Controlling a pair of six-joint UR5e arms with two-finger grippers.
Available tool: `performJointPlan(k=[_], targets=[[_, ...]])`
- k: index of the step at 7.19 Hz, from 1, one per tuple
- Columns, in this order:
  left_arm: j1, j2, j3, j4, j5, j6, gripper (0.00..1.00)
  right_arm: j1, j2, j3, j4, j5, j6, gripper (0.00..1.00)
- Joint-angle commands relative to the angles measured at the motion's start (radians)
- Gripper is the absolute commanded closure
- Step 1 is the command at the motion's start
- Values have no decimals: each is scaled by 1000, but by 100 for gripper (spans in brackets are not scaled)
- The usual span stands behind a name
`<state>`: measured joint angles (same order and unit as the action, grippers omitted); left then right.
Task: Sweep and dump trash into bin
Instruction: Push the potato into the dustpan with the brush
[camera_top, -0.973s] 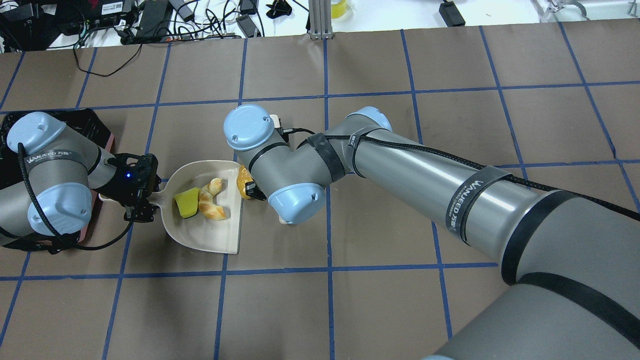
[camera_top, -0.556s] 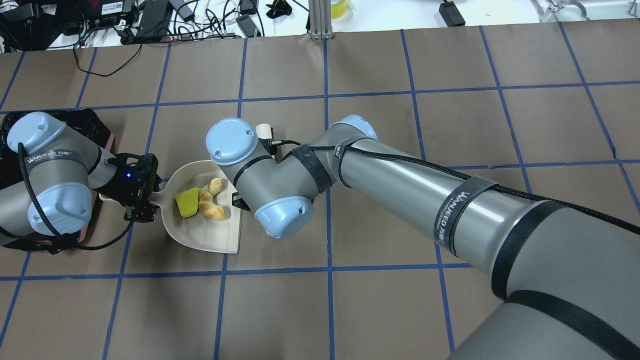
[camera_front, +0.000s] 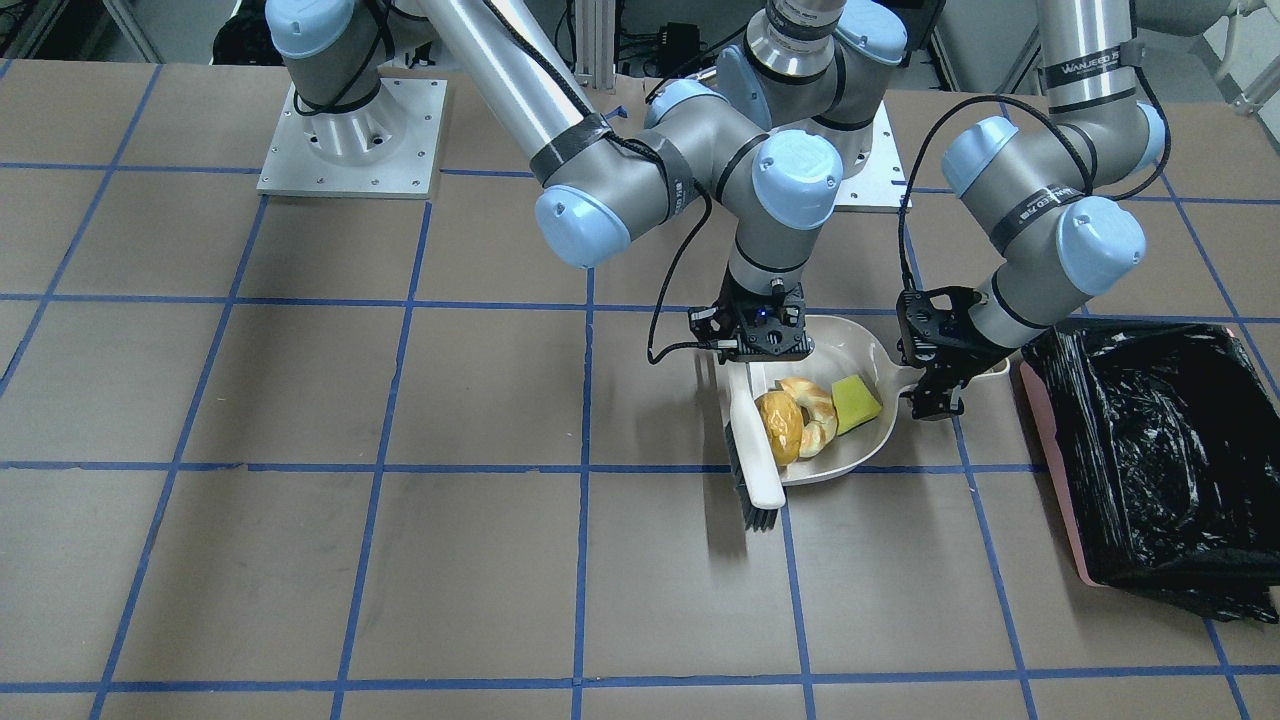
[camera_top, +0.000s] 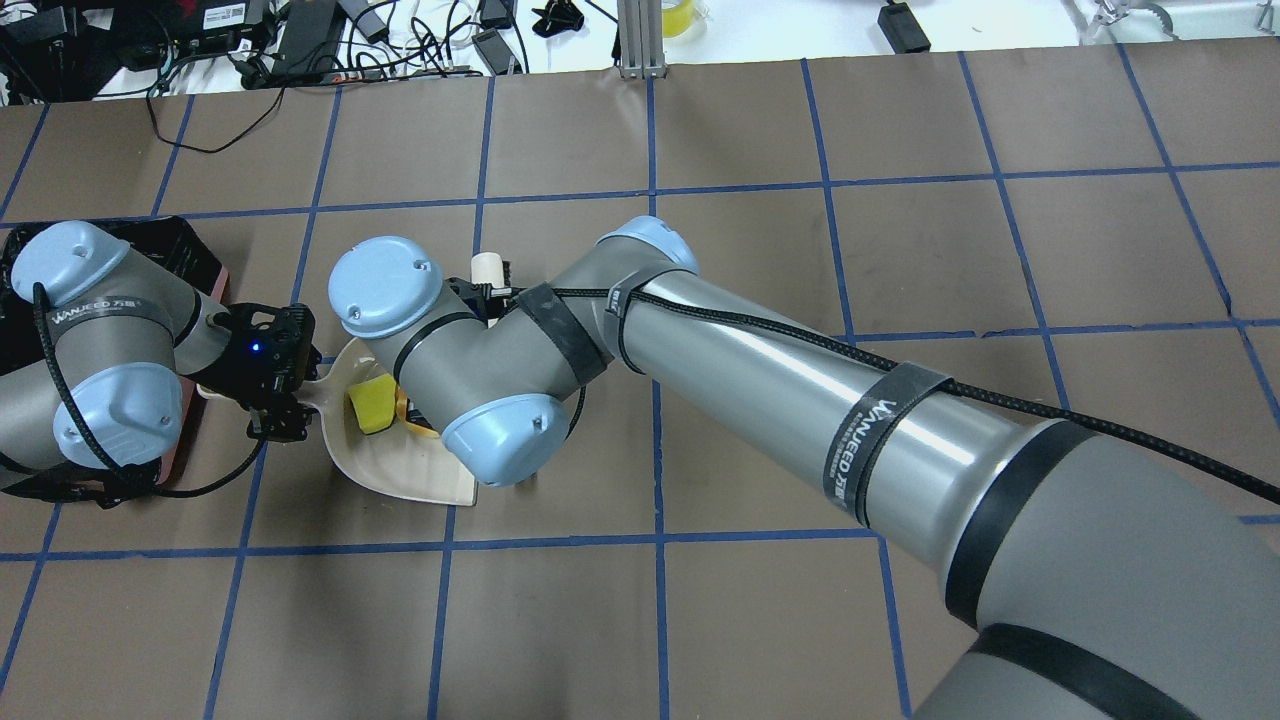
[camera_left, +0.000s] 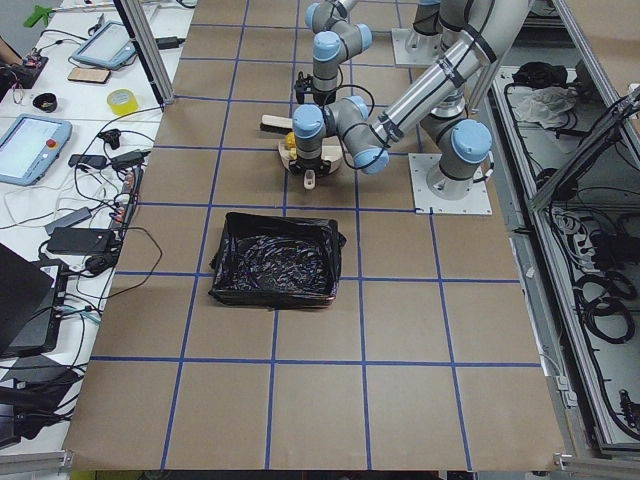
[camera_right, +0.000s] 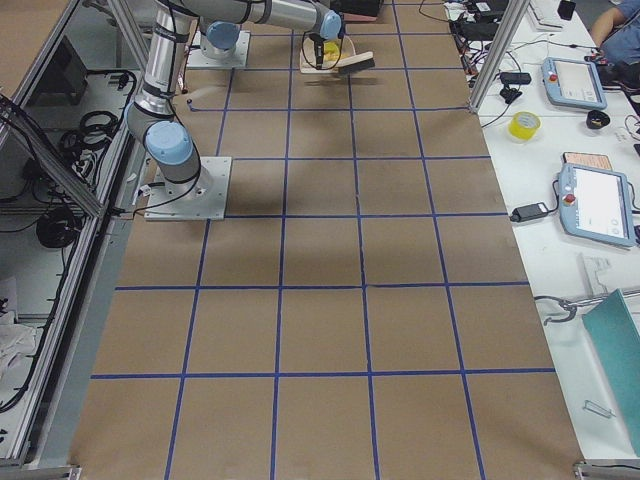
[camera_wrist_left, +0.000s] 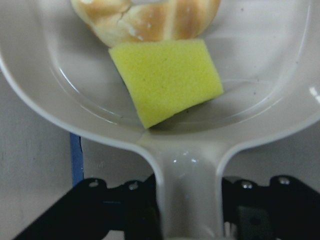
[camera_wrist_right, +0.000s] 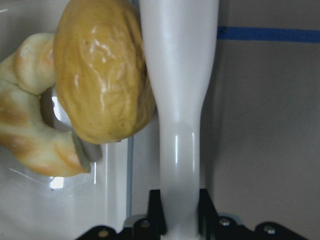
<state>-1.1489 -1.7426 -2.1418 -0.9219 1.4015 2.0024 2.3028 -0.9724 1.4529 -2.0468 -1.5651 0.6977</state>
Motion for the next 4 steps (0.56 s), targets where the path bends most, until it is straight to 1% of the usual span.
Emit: performJointPlan(k=[1, 2, 4], targets=[[0, 2, 2, 0, -4, 1, 100, 30, 4, -16, 16, 36, 78, 100], [0, 2, 2, 0, -6, 1, 100, 53, 12, -17, 7, 63, 115, 100], [2, 3, 2, 2, -10, 3, 100, 66, 20, -37, 7, 80, 160, 100]])
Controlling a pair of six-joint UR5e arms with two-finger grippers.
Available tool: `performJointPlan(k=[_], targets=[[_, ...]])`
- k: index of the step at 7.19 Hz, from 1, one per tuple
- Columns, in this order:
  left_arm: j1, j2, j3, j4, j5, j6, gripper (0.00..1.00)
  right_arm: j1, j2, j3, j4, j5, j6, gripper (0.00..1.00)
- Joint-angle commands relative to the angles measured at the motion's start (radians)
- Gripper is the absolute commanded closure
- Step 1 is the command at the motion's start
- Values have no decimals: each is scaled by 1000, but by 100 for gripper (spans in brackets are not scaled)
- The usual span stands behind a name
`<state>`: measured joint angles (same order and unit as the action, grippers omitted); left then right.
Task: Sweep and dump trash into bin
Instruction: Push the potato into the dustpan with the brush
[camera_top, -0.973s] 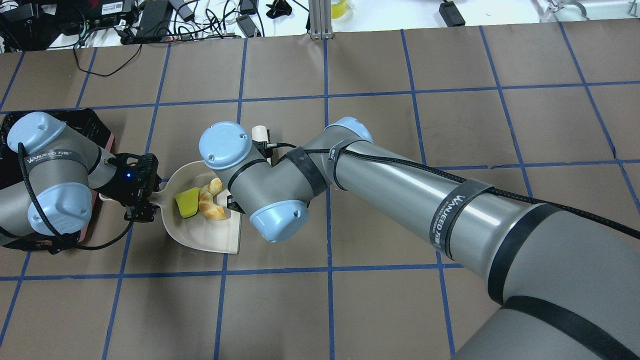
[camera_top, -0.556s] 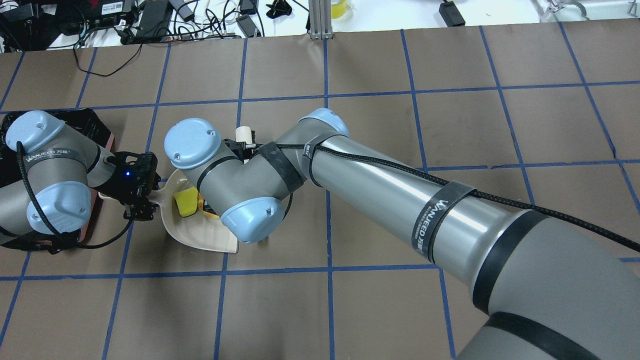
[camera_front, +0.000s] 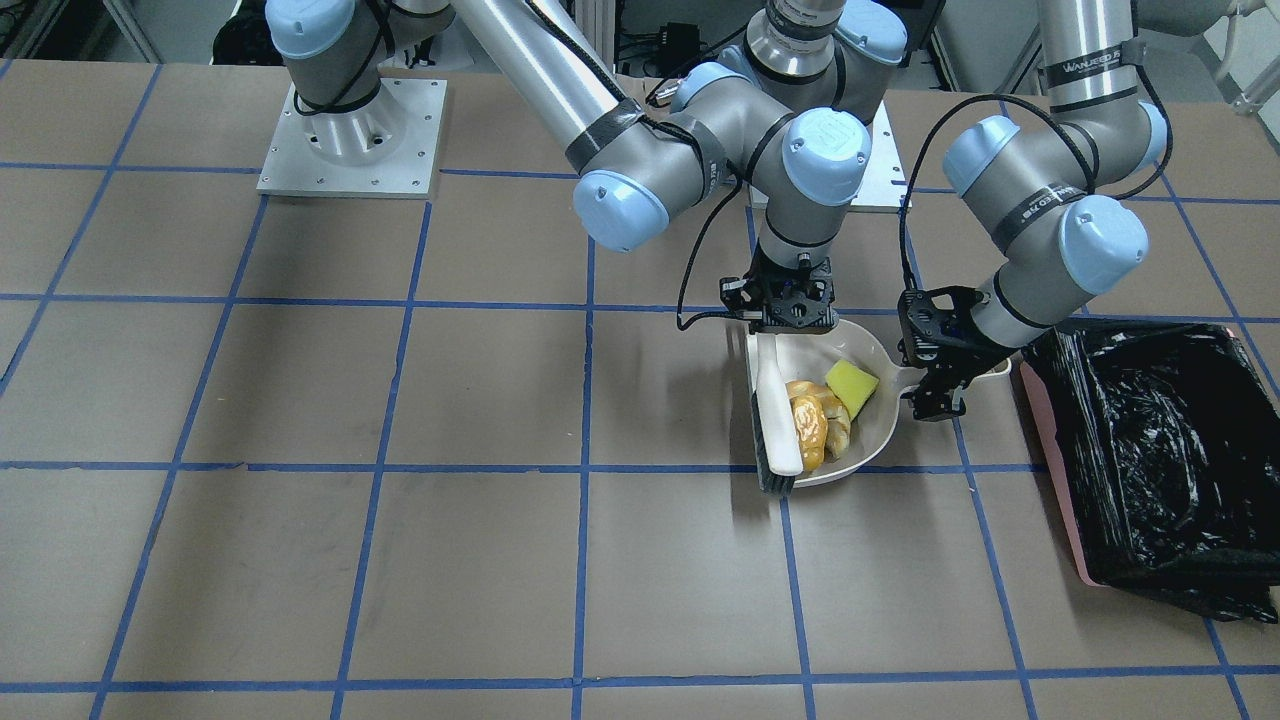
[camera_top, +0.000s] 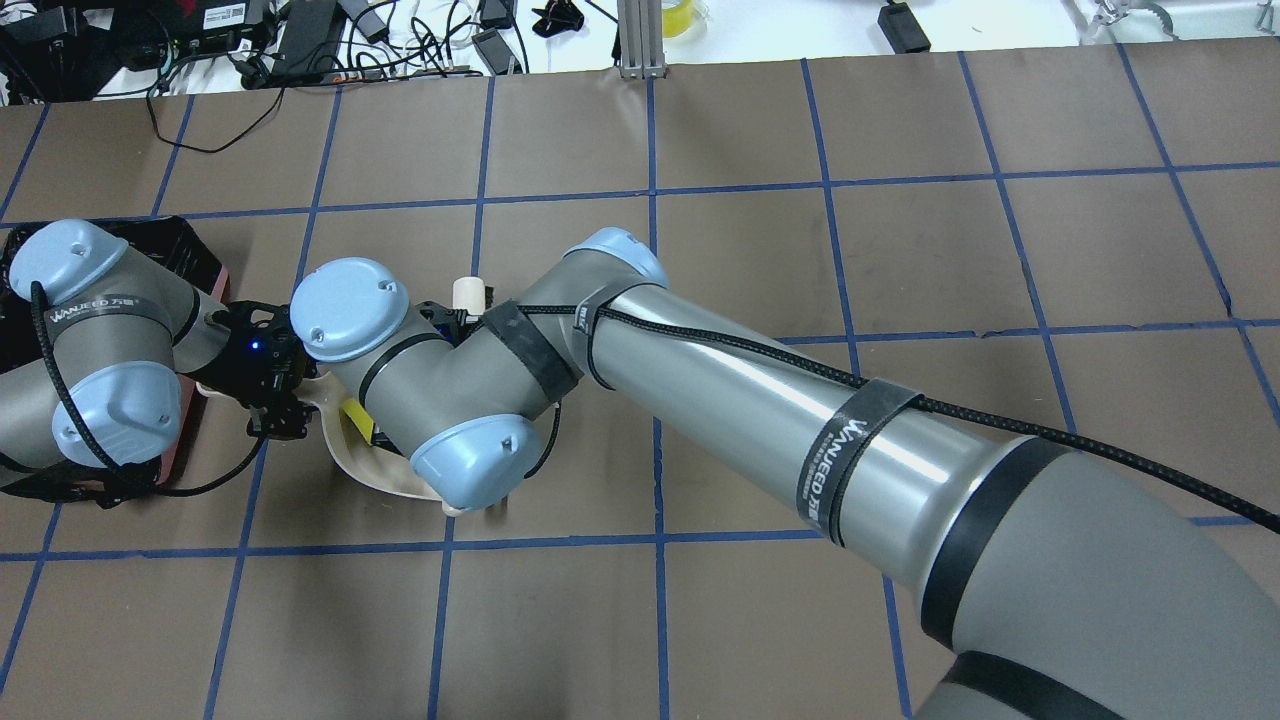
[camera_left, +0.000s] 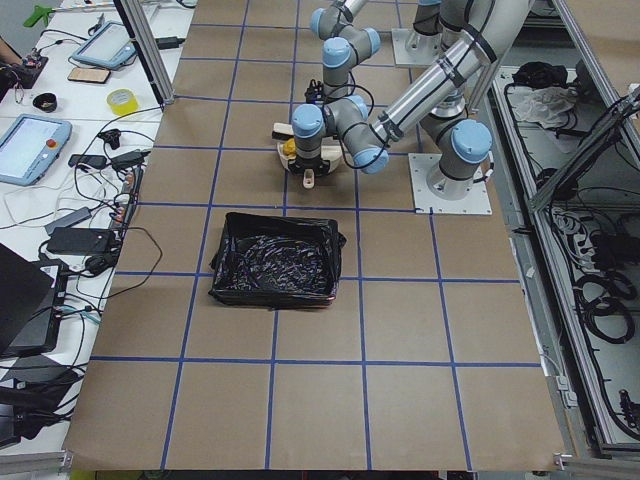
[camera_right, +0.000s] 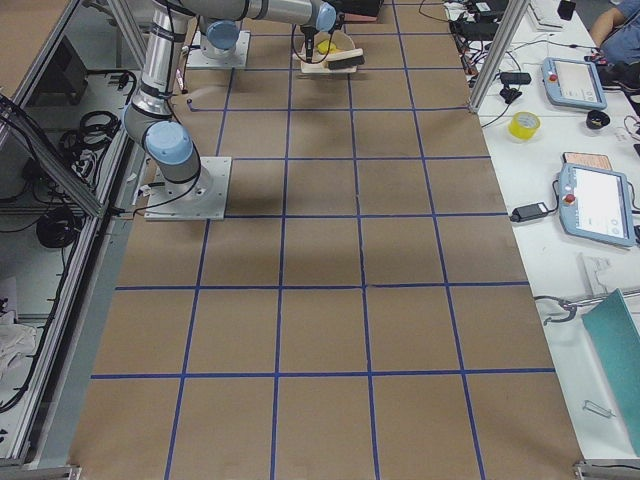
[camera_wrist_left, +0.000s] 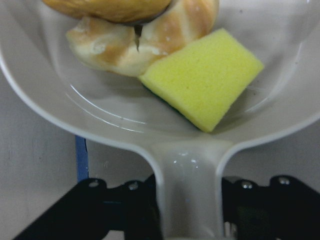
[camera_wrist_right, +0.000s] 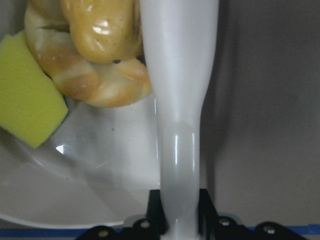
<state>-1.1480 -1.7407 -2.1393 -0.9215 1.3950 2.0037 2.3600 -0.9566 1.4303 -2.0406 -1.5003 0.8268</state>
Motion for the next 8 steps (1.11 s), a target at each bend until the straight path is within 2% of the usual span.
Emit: performJointPlan(k=[1, 4, 5, 6, 7, 8], targets=[[1, 1, -1, 3, -7, 1, 100, 8, 1, -22, 10, 23, 26, 100], [13, 4, -1, 3, -51, 6, 100, -30, -36, -22, 86, -6, -56, 100], [13, 7, -1, -3, -118, 6, 100, -60, -71, -21, 149, -35, -114, 100], [14, 7, -1, -11, -125, 6, 100, -102, -99, -21, 193, -38, -123, 100], [25, 7, -1, -10, -128, 4, 100, -155, -144, -21, 248, -41, -209, 100], [52, 7, 1, -11, -181, 6, 100, -233, -183, -7, 276, -47, -274, 100]])
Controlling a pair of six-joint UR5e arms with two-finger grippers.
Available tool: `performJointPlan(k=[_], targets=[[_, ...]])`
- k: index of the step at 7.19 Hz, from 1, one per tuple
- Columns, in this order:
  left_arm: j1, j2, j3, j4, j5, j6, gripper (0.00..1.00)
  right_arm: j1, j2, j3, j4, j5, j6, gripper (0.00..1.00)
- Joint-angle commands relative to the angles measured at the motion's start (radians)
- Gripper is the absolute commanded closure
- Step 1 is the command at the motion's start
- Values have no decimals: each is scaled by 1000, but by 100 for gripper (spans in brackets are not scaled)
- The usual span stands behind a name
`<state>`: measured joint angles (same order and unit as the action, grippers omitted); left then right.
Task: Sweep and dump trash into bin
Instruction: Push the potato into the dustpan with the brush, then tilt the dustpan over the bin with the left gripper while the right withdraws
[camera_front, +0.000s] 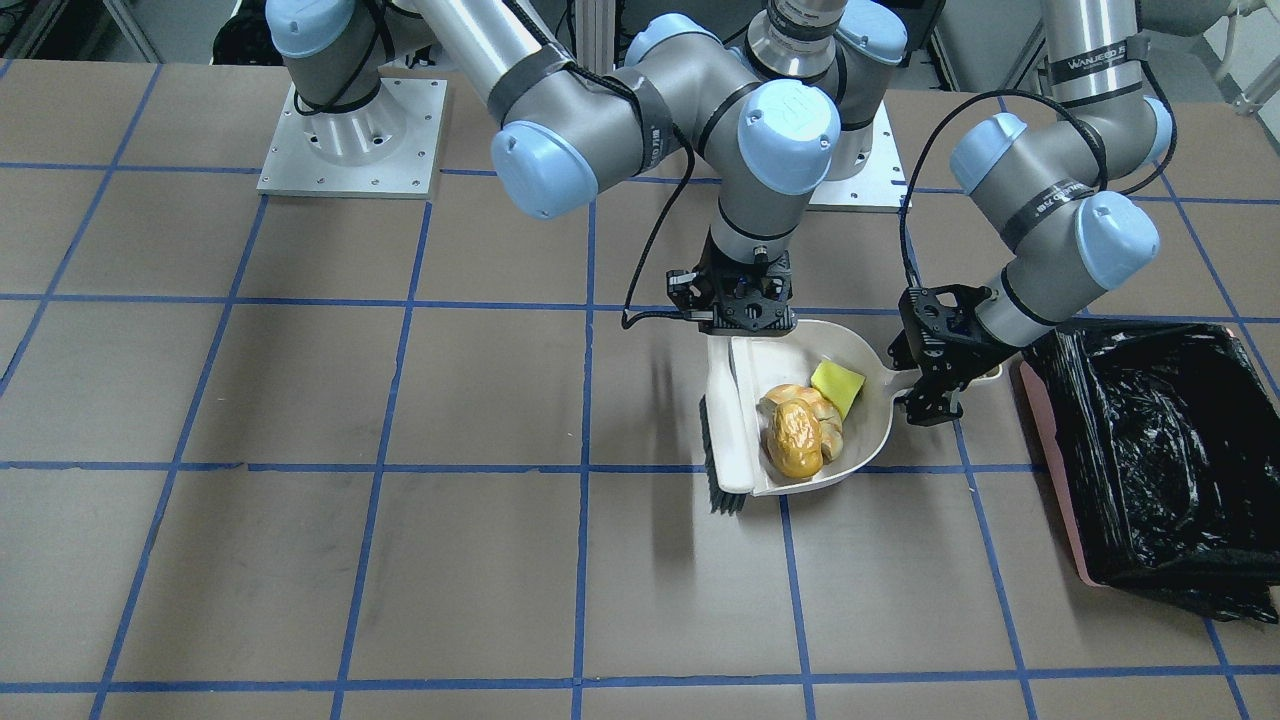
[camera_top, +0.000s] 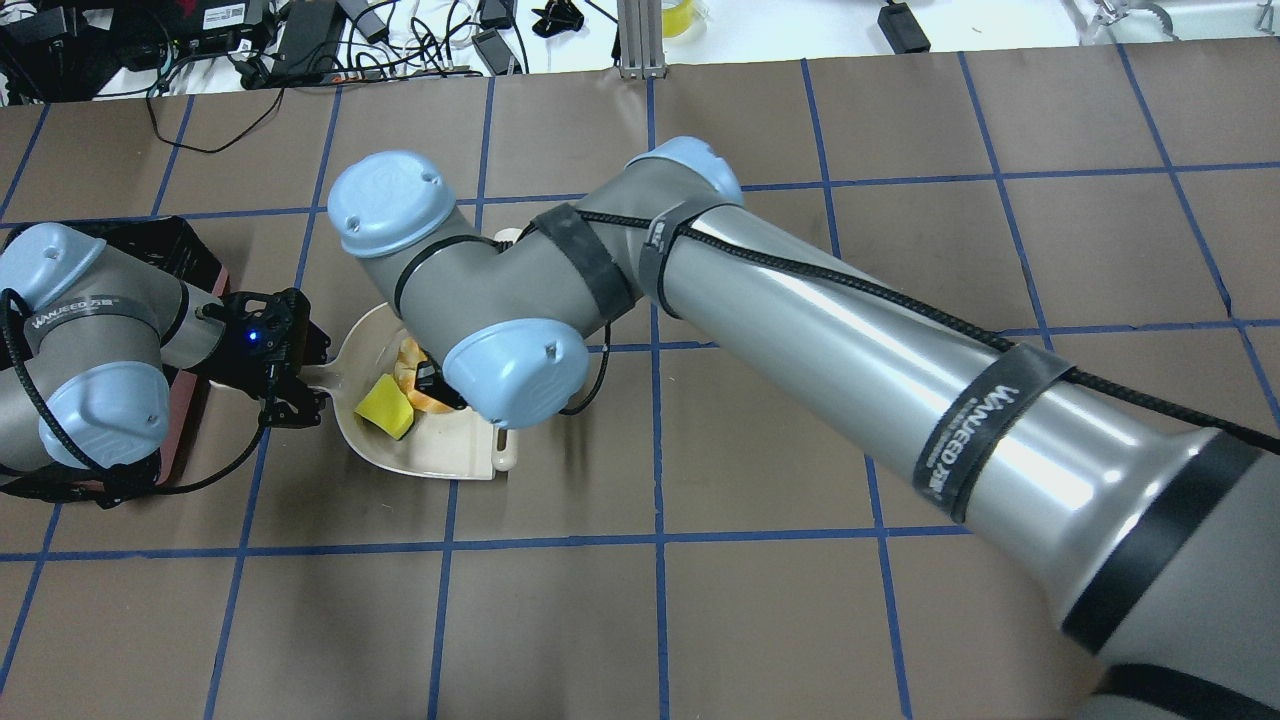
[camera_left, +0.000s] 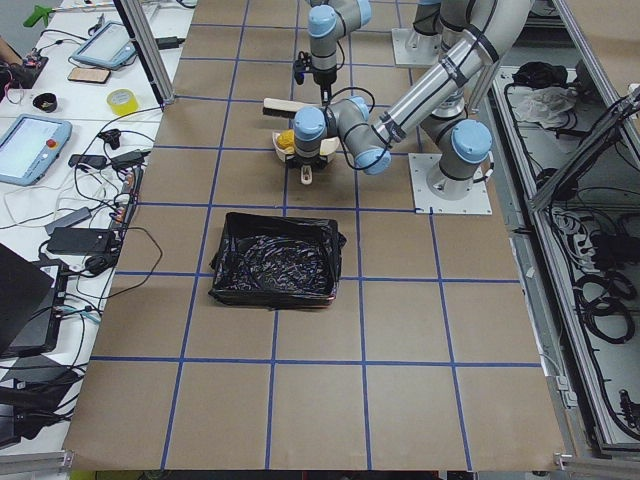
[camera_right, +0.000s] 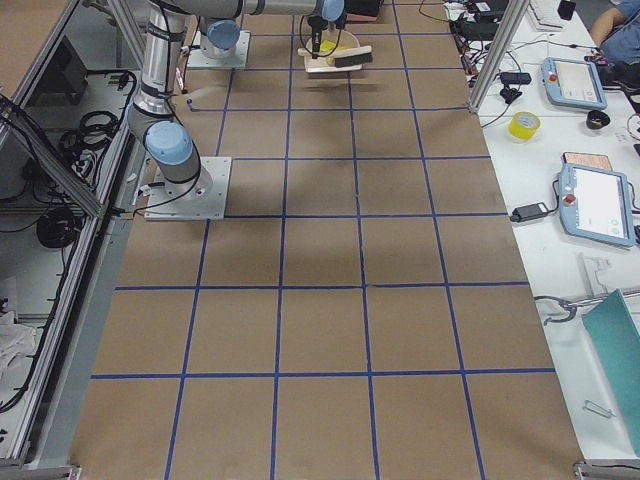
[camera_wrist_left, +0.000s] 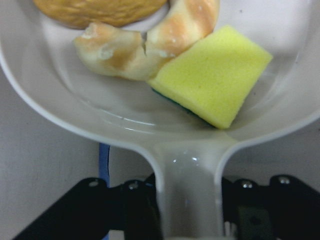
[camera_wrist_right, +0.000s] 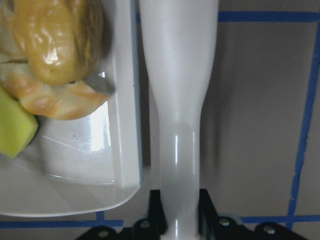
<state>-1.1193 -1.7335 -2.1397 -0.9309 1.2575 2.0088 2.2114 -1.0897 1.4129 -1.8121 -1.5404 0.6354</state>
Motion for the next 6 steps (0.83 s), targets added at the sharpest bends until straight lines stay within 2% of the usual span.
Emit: performJointPlan(k=[1, 2, 3, 4, 5, 6], targets=[[68, 0, 10, -3, -65, 2, 100, -146, -77, 27, 68, -17, -171, 100], [122, 9, 64, -34, -66, 5, 100, -210, -125, 56, 73, -18, -228, 100], [183, 11, 178, -189, -66, 11, 100, -267, -177, 104, 83, -17, -267, 100], [244, -4, 343, -406, -69, 11, 100, -319, -224, 171, 82, -18, -319, 100], [295, -14, 469, -560, -67, -1, 100, -369, -257, 237, 65, -18, -373, 100], [352, -23, 521, -604, -66, -4, 100, -439, -262, 268, 44, -17, -440, 100]])
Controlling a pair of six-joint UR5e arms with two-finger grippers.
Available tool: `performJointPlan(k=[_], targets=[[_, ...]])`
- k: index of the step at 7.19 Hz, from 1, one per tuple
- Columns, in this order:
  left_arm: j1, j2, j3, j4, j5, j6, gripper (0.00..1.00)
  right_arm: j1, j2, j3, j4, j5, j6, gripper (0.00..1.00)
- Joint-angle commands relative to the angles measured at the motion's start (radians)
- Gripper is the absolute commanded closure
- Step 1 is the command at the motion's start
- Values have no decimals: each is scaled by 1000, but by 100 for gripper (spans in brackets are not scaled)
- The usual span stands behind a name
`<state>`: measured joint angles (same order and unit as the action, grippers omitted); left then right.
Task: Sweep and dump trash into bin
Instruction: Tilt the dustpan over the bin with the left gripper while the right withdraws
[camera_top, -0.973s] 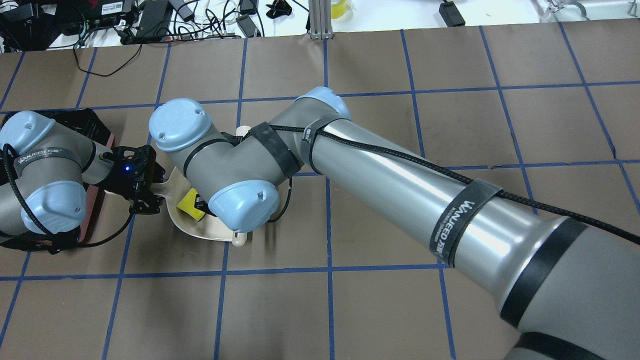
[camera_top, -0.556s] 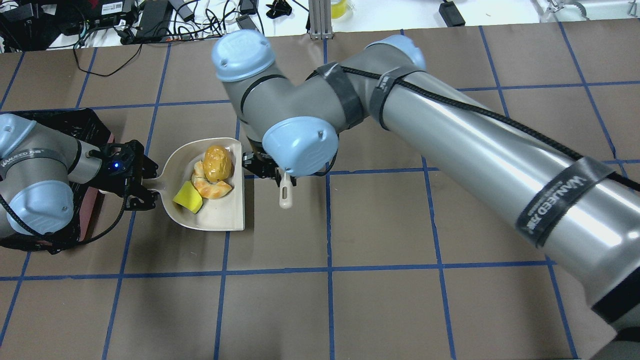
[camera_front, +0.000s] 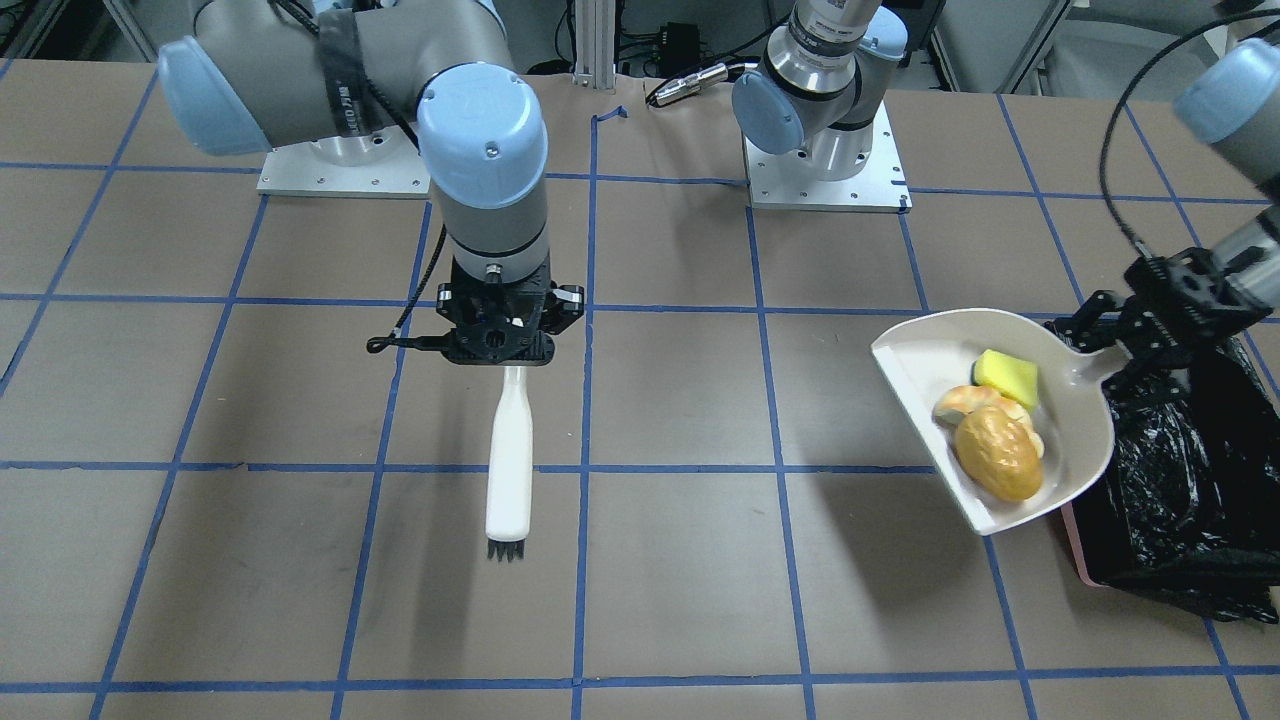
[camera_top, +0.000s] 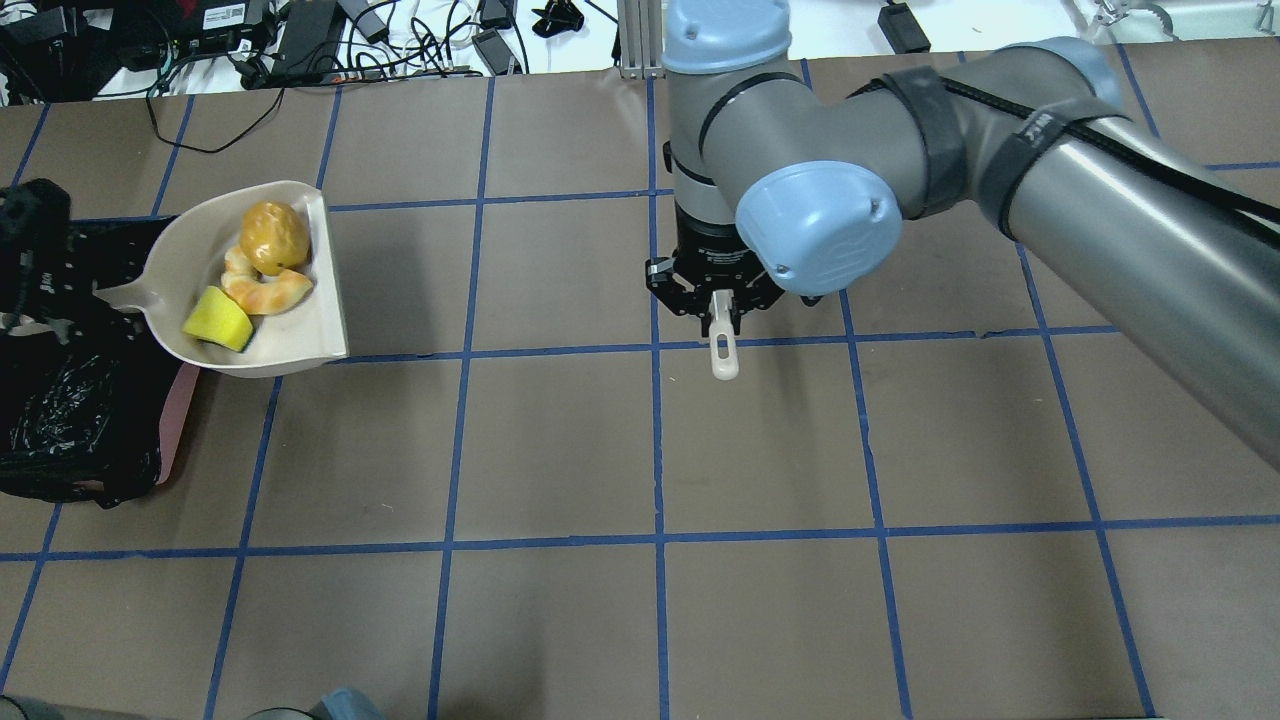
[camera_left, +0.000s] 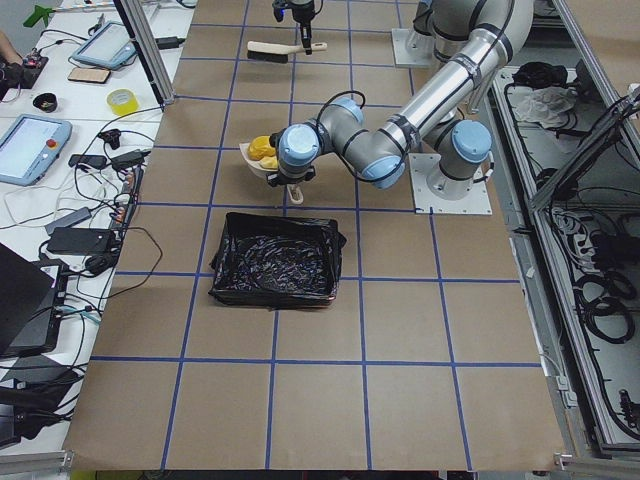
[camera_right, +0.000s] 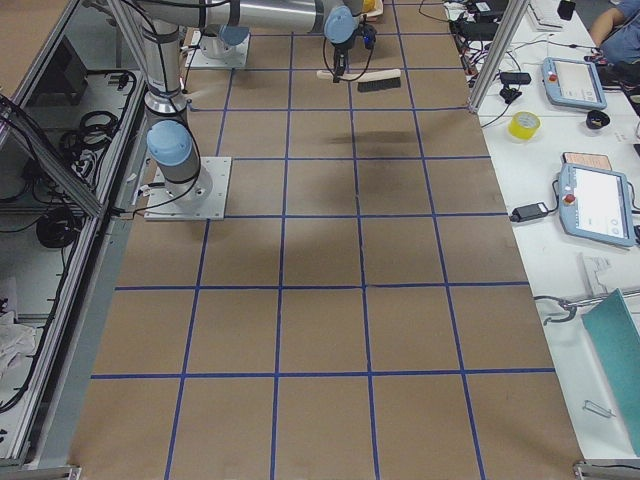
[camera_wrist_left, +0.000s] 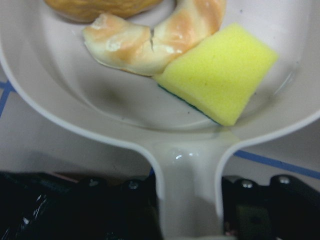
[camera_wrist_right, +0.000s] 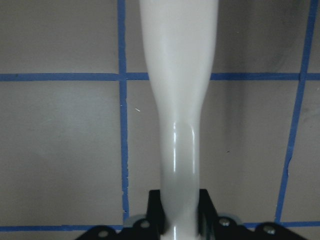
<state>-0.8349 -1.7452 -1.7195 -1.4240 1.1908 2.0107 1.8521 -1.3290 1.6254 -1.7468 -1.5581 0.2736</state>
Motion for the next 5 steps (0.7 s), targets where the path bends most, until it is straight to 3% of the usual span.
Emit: performJointPlan(k=[1, 3, 5], targets=[[145, -39, 115, -110, 12, -19, 100, -161, -21, 71, -20, 3, -155, 100], [245, -107, 193, -81, 102, -38, 100, -293, -15, 123, -57, 9, -284, 100], [257, -178, 357, -81, 350, -23, 100, -381, 0, 159, -112, -11, -379, 100]])
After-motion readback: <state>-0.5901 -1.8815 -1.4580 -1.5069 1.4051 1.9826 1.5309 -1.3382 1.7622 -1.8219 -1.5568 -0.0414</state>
